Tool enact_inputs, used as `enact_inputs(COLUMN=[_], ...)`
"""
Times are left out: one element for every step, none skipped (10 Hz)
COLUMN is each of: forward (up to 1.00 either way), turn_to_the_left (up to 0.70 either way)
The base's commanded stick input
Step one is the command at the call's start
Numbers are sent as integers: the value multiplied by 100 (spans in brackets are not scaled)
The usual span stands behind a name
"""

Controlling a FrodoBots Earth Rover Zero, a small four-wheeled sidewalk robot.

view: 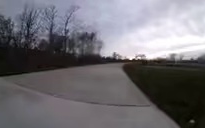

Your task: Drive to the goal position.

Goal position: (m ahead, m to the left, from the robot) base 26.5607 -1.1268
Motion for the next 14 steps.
enact_inputs(forward=[100, 100, 100, 100, 100, 100, 100, 100, 100, 100, 100, 100, 100, 100], turn_to_the_left=[0, 0, 0, 0, 0, 0, 0, -8, -26, -40, -40, -19, -7, 0])
